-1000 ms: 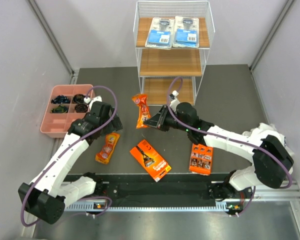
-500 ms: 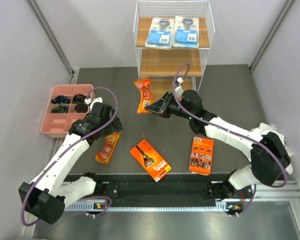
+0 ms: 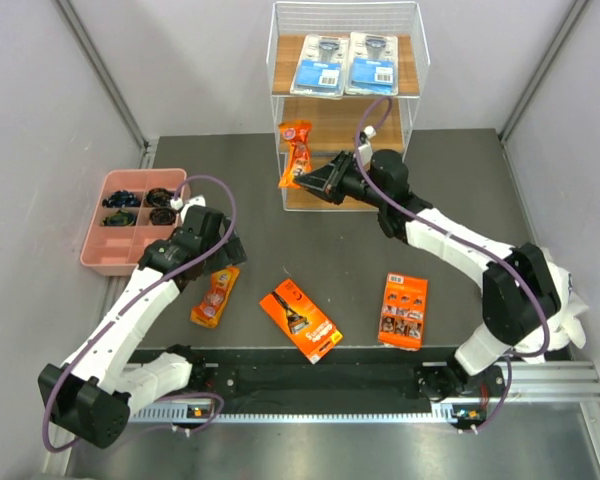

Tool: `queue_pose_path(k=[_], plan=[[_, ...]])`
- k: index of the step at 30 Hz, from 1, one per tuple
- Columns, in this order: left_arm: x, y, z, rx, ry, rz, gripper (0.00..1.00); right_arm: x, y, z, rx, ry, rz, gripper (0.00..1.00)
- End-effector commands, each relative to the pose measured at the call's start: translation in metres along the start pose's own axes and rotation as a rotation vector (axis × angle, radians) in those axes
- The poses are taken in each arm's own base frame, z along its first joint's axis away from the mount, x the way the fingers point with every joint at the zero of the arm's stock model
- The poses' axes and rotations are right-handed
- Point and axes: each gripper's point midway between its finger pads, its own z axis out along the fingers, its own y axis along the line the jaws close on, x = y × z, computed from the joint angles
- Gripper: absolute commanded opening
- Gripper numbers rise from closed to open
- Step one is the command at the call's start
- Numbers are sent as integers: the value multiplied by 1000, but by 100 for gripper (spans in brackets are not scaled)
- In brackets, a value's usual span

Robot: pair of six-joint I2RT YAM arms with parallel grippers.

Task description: Place and organize the shaving razors onto the shelf

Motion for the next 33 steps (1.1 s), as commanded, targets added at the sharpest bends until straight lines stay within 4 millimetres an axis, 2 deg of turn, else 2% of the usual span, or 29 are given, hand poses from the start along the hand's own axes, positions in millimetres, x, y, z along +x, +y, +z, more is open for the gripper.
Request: queue_pose_path(k=[1, 11, 27, 33], plan=[[-10, -4, -3, 31, -46, -1, 96, -28, 29, 8, -92, -56, -4, 0], [-10, -3, -6, 34, -51, -1, 96, -42, 25, 31, -81, -77, 44, 1], [-8, -11, -4, 78, -45, -10, 95, -60, 15, 42, 20, -126, 58, 11], [-18, -23, -5, 118, -62, 5, 94, -63, 14, 44, 41, -130, 55, 27]])
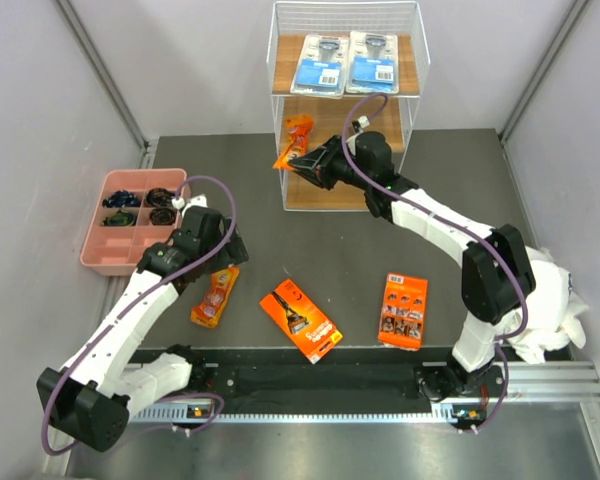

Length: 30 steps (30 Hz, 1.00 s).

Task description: Place and organize the shaving razors onto the shelf

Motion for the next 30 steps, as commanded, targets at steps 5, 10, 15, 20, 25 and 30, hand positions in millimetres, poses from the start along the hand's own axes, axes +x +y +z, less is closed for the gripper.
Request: queue_pose_path(k=[5, 10, 15, 20, 25, 30], plan=[[-29, -25, -4, 94, -82, 27, 93, -24, 28, 1, -47, -64, -59, 34], [-49, -51, -4, 196, -130, 23, 87, -26, 26, 0, -37, -72, -56, 35], [-73, -88, -8, 329, -171, 35, 76, -25, 26, -2, -34, -76, -57, 38], [-105, -136, -19, 531, -256, 54, 44, -27, 29, -3, -39, -80, -57, 42], [-122, -167, -19, 643, -281, 62, 4, -27, 30, -3, -38, -79, -60, 47], [-131, -193, -17, 734, -262, 96, 0, -28, 34, -5, -42, -79, -67, 50]])
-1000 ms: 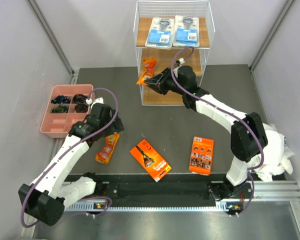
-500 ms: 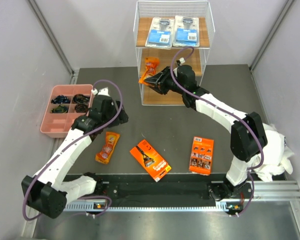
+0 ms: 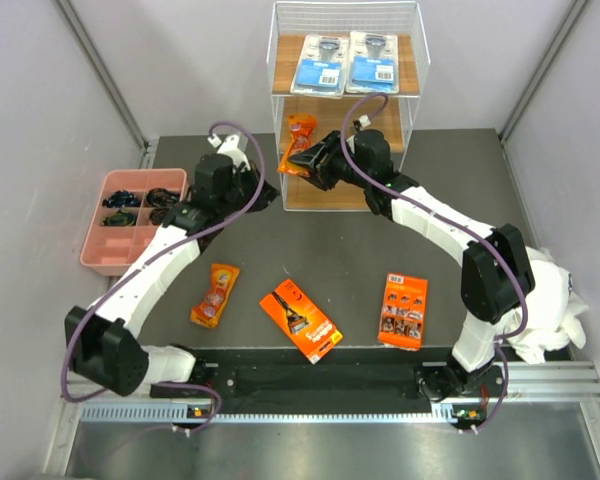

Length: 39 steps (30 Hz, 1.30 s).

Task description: Place and organize the shaving razors onto the shelf

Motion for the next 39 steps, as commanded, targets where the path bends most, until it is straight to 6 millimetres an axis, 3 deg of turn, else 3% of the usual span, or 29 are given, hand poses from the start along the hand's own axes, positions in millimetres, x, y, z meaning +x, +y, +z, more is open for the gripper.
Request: queue_pose_path(k=[1, 23, 39], plan=[[-40, -43, 11, 178, -82, 39, 0, -23, 41, -9, -93, -58, -53, 50], [-53, -58, 57, 267, -101, -87, 0, -28, 51, -17, -102, -64, -56, 51], [-55, -67, 79, 330, -96, -208, 0, -24, 52, -42, -96, -85, -52, 57]])
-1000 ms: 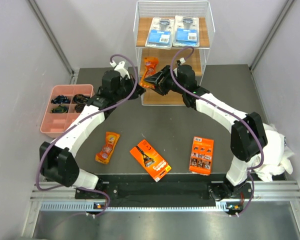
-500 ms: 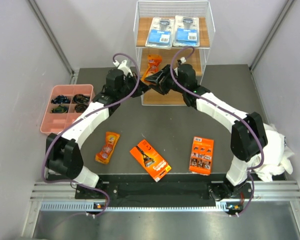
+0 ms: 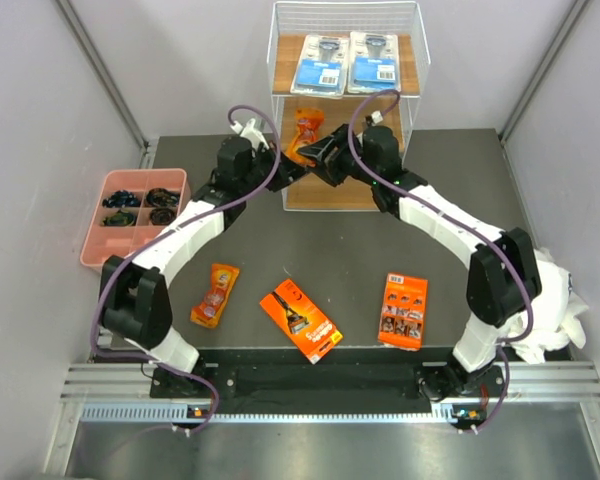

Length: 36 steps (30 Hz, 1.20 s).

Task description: Place and organize the shaving razors onto the shelf

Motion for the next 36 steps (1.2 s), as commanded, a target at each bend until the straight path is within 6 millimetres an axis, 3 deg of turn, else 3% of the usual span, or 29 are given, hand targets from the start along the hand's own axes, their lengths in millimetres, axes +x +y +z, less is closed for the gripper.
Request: queue_pose_path(k=[1, 8, 18, 36], plan=[[-27, -26, 9, 100, -82, -11, 0, -4, 51, -36, -124, -12, -37, 58], [-26, -20, 15, 88, -89, -38, 0, -1, 52, -60, -118, -30, -40, 63], [-26, -21, 24, 97, -103, -109, 0, 3, 40, -88, -60, -53, -81, 66], [-26, -38, 41, 113, -127, -156, 0, 11, 20, -108, -7, -57, -91, 69]])
